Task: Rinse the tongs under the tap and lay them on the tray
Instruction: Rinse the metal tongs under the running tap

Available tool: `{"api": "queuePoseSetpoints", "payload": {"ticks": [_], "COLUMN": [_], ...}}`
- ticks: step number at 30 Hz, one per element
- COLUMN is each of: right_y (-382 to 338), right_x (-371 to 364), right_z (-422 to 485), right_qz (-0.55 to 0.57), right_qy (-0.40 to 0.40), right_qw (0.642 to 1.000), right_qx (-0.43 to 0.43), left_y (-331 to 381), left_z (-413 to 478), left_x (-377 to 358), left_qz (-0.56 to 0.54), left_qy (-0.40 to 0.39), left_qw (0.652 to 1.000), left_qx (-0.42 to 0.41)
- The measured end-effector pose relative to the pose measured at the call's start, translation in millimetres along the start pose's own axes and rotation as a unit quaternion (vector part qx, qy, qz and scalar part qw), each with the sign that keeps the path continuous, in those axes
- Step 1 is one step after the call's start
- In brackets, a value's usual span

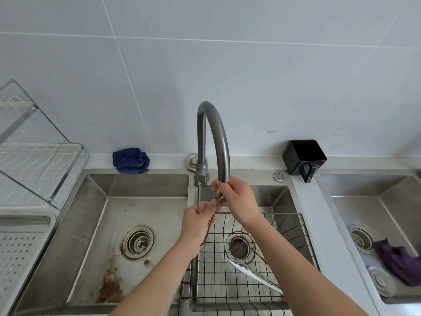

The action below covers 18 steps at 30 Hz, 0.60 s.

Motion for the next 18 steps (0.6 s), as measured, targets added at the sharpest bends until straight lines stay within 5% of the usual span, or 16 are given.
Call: {"api": "queuePoseSetpoints", "payload": {"ticks": [11, 18], "right_y": [15, 14], "right_x": [7, 4], "right_z": [0, 11], "right_qz": [0.030, 0.052], "right_qy": [0.017, 0.058], "right_qw": [0.999, 0.997], "right_qx": [-0.009, -0.023], "left_y": [1, -4], "left_z": [5, 4], "left_x": [-1, 17], "left_qz": [0.078, 0.128], "left_qy": [-0.006, -0.072], "left_qw": [0.995, 0.989], "left_qx": [-0.061, -0.018]}}
Point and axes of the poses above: each hand's wrist, its own z-axis towards the middle knuckle, its own x-axis out of the back of the hand, y = z × x, the point moved 5 cm from there along z, towards the middle knuckle, and after that the axes turned 2 degrees about y, right-handed, at the moved point
